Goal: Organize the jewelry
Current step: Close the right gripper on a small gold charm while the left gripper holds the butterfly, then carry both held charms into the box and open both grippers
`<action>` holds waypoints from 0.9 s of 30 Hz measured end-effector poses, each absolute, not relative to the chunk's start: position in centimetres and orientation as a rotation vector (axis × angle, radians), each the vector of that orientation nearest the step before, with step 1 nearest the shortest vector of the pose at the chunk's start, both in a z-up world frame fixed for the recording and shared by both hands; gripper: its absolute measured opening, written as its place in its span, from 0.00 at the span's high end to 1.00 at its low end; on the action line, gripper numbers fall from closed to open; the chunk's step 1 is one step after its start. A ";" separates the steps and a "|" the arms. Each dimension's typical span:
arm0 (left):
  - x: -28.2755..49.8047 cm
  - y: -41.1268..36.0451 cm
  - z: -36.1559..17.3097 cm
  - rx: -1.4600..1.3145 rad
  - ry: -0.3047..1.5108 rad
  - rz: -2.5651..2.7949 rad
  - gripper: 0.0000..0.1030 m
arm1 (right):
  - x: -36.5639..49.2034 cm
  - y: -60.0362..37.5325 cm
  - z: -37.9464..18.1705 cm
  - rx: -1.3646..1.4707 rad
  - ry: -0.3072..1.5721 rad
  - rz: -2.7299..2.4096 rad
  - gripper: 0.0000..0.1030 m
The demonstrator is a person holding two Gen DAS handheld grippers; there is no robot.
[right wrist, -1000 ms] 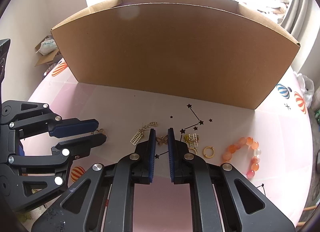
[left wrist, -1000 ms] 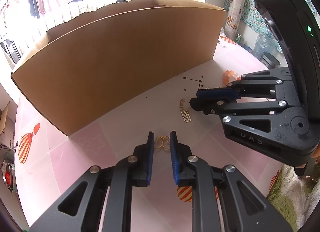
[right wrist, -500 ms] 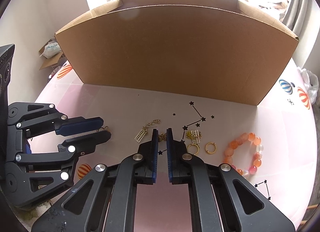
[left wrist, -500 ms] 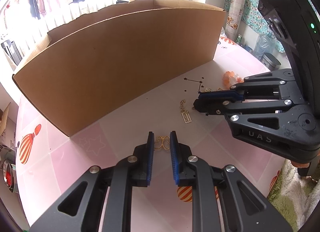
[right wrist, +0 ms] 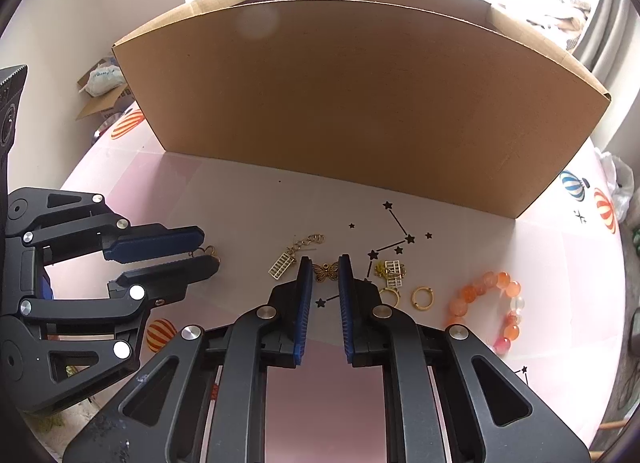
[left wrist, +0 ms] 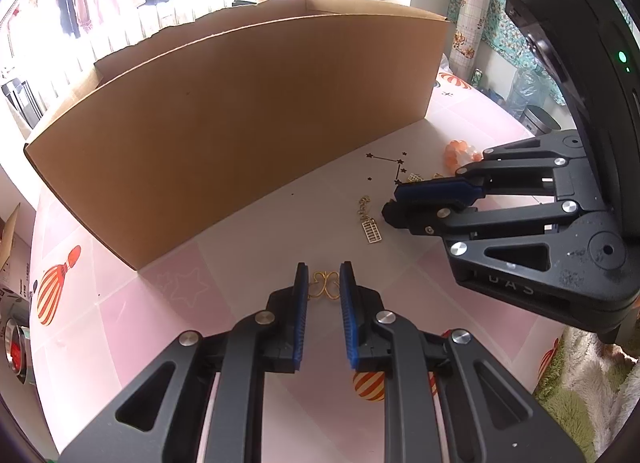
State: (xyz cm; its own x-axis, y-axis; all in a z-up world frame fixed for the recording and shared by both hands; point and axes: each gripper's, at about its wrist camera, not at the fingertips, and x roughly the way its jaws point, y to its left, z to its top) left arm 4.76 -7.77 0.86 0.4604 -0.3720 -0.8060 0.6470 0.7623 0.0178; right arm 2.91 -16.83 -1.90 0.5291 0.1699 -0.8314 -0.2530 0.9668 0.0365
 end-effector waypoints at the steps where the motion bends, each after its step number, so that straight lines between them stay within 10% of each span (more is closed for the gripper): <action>1: 4.8 -7.8 0.9 0.345 0.891 -0.642 0.85 | 3.0 -16.5 -2.2 -0.094 0.985 0.252 0.88; 27: 4.6 -7.5 1.4 0.338 0.871 -0.629 0.85 | 2.7 -17.4 -2.4 -0.032 0.943 0.247 0.94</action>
State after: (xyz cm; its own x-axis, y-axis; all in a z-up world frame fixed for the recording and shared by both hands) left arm 4.65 -7.48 1.45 0.4815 -0.3716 -0.7938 0.6362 0.7712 0.0249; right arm 2.69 -17.39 -2.36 0.5613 0.1957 -0.8042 -0.2239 0.9713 0.0802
